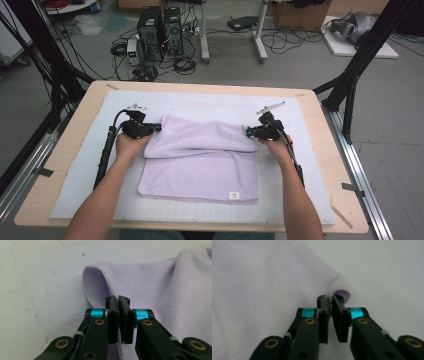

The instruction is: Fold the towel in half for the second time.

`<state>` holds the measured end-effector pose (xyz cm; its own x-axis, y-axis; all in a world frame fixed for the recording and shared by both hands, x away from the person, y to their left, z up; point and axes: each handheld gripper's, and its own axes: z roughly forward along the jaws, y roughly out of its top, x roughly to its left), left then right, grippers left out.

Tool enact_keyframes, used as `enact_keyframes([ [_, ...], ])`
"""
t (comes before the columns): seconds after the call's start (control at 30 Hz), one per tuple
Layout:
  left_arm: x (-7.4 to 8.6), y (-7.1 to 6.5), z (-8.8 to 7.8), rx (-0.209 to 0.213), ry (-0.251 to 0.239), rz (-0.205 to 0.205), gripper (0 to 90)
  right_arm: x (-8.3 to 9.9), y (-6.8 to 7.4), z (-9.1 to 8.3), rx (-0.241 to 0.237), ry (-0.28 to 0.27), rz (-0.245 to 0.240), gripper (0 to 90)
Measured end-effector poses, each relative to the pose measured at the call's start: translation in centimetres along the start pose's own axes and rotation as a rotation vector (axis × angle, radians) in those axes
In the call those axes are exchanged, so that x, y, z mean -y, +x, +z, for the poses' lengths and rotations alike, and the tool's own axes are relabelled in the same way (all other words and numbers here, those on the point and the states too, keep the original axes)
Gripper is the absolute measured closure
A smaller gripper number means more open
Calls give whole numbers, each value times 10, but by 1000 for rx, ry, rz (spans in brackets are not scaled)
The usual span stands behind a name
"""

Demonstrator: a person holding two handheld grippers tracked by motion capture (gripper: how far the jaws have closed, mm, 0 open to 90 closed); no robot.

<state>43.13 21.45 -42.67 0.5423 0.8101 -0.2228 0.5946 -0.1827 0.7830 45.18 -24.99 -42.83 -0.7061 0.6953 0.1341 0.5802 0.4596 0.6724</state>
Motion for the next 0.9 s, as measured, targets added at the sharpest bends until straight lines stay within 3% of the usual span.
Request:
enact_keyframes([
  [0.13, -9, -1, -30, 27, -86, -13, 863, -5, 8, -26, -12, -76, -39, 866],
  [0.33, -9, -12, -77, 66, -147, 32, 864, -6, 28, -78, -58, -188, -92, 864],
  [0.47, 8, -24, -105, 108, -154, 67, 864, 5, 50, -107, -103, -234, -140, 859],
  [0.57, 33, -35, -122, 155, -127, 98, 851, 26, 67, -119, -143, -220, -180, 807],
  [0.63, 48, -43, -127, 150, -87, 132, 722, 41, 75, -124, -174, -220, -180, 724],
  [0.7, 58, -46, -129, 148, -64, 137, 594, 50, 80, -125, -158, -214, -193, 658],
  [0.8, 62, -49, -123, 139, -46, 156, 526, 52, 86, -114, -160, -204, -202, 604],
  [0.9, 63, -52, -110, 133, -19, 182, 520, 47, 96, -91, -161, -143, -239, 556],
])
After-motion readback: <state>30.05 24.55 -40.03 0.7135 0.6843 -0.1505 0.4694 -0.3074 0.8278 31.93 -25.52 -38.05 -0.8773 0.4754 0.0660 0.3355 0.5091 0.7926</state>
